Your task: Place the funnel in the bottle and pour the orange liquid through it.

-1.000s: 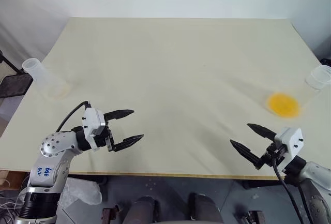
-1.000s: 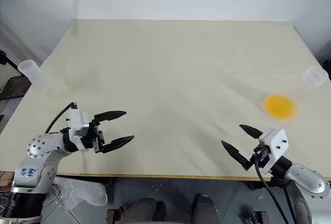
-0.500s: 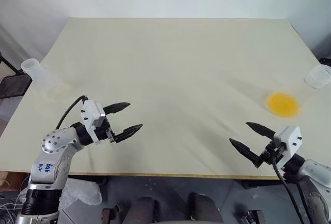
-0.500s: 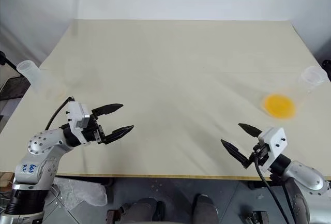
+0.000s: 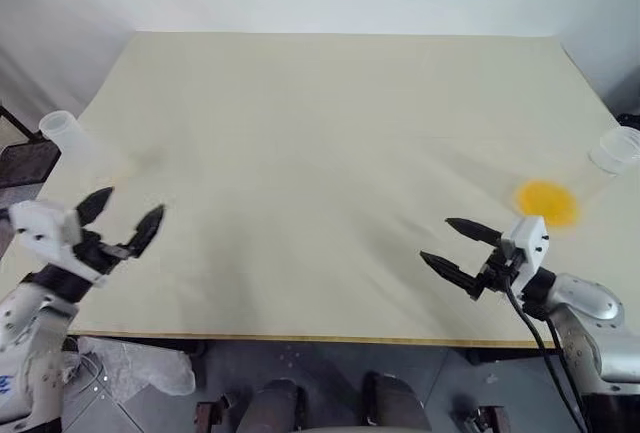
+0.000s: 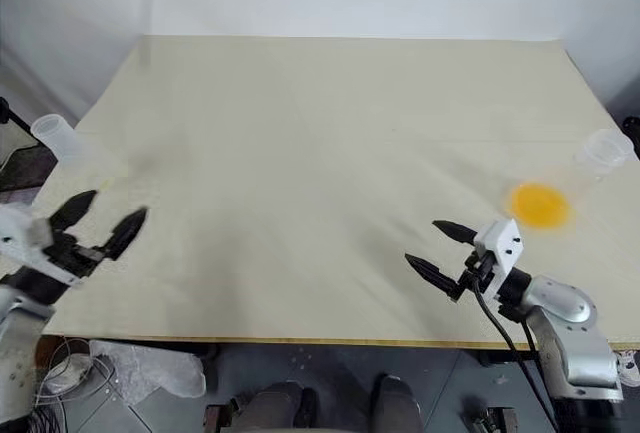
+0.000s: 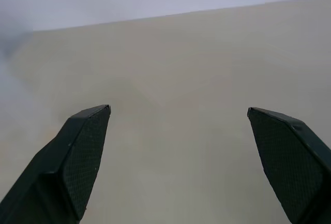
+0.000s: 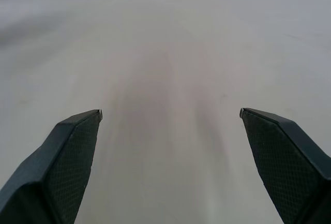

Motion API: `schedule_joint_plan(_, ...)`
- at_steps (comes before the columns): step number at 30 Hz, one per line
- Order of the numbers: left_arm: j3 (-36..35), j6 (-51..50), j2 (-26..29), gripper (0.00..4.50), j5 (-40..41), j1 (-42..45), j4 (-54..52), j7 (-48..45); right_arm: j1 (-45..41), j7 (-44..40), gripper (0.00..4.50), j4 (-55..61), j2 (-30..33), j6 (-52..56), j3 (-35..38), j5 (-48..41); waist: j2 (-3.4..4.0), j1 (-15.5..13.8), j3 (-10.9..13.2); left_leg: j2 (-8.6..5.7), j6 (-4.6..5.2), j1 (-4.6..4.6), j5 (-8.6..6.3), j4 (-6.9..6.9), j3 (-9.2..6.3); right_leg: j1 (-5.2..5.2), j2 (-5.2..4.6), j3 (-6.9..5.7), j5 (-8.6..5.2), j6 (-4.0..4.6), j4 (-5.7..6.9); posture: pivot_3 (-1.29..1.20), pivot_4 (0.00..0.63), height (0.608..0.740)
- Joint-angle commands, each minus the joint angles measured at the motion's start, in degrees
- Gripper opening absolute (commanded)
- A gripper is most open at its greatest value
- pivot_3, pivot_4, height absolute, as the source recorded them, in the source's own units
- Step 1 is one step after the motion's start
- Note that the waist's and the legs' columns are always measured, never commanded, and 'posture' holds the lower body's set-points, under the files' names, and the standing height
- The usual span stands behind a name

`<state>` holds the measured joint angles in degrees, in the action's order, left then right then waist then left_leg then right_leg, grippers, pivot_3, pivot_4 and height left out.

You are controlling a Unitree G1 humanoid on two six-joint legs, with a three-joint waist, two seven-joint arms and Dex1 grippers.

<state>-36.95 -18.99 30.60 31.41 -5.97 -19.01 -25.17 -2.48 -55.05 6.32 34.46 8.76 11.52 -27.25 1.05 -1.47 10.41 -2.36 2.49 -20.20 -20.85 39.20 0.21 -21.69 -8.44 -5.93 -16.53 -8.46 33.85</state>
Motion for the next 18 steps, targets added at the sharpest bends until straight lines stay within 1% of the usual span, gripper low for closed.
schedule_joint_plan(1, -5.9, -1.5, -1.1, 4.5, -0.2, -0.9, -0.9, 7.2, -1.7, -1.1, 4.47, -0.2, 0.4, -1.0, 0.2, -0.5, 0.0, 0.0, 0.0, -0.01, -0.01, 0.0, -0.01, 0.0, -0.01, 0.0, 0.0, 0.01, 0.0, 0.0, 0.0, 0.0, 0.15, 0.74)
schedule_joint_plan(4, -7.2, -2.4, -1.7, 4.5, -1.0, 0.1, 0.0, 11.4, -2.3, -1.5, 4.47, 0.2, 0.4, -0.7, 0.4, -1.0, -0.01, -0.1, 0.0, -0.01, -0.04, -0.01, -0.03, 0.0, -0.1, 0.01, 0.0, -0.03, 0.0, 0.0, 0.01, 0.0, 0.15, 0.74)
schedule_joint_plan(8, -6.7, -2.9, -1.8, 4.5, -2.6, 2.1, 2.2, 15.8, -2.8, -1.4, 4.47, 1.8, 0.7, 0.6, 1.3, -2.6, -0.01, 0.1, 0.0, -0.02, -0.05, -0.01, -0.03, 0.0, -0.1, 0.02, 0.01, -0.04, 0.0, 0.0, 0.02, 0.0, 0.15, 0.74)
schedule_joint_plan(13, -4.1, -1.7, 1.2, 4.5, -6.7, 10.0, 12.8, 17.9, -2.8, -0.8, 4.47, 3.0, 0.9, 0.1, 2.4, -3.2, -0.03, 0.0, 0.0, -0.01, -0.06, 0.0, -0.03, 0.0, -0.11, 0.02, 0.07, -0.12, 0.0, 0.0, 0.05, 0.0, 0.15, 0.74)
schedule_joint_plan(18, -1.1, 3.1, 4.4, 4.5, -10.0, 17.9, 24.4, 16.3, -2.2, -0.4, 4.47, 4.1, 1.1, 0.1, 3.2, -3.6, -0.04, 0.1, 0.0, -0.05, -0.07, -0.01, -0.04, 0.0, -0.07, -0.01, 0.06, -0.26, 0.0, -0.01, 0.05, 0.0, 0.15, 0.74)
